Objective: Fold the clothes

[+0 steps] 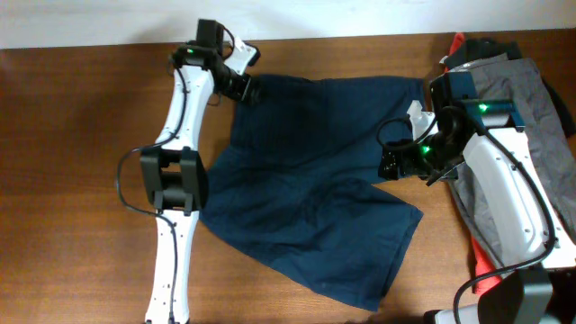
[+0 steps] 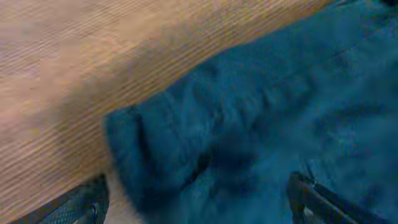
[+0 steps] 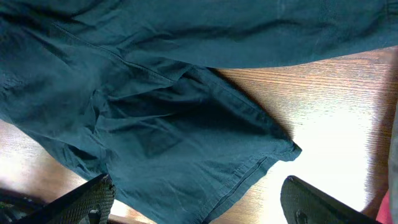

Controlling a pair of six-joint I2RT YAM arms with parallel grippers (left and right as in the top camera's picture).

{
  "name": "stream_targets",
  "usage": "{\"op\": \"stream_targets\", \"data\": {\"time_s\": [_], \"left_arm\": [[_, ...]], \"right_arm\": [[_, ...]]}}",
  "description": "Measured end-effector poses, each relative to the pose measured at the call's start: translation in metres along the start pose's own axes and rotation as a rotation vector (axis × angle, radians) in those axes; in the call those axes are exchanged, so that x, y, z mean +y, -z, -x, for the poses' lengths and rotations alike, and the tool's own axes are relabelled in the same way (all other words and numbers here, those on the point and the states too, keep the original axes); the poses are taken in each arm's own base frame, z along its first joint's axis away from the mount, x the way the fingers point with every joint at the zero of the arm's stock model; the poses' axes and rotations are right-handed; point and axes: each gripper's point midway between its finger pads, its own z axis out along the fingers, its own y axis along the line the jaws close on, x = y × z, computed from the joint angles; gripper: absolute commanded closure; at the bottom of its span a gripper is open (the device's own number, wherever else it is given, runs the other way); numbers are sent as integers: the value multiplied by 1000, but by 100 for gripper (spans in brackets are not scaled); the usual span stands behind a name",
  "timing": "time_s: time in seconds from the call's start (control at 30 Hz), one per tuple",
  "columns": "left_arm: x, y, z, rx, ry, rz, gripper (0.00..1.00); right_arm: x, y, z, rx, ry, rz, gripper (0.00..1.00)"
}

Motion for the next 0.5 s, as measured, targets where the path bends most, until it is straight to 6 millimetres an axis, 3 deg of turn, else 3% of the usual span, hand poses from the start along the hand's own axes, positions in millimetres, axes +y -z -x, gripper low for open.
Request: {"op": "stream_targets", "data": {"time_s": [0.03, 0.1, 0.17, 0.27, 0.5], "left_arm": [[0, 0, 4, -15, 4, 4, 11], [-1, -3, 8, -27, 17, 6, 26], [0, -4, 11, -43, 35, 10, 64], [3, -9, 13, -54, 56, 15, 99], [8, -9, 14, -44, 112, 85, 99]], "right_arm": [[0, 0, 0, 0, 0, 0, 10], [0, 0, 0, -1, 0, 0, 10], [0, 0, 1, -5, 1, 0, 10], [0, 0, 2, -7, 1, 0, 10], [0, 0, 7, -26, 6, 0, 10]]}}
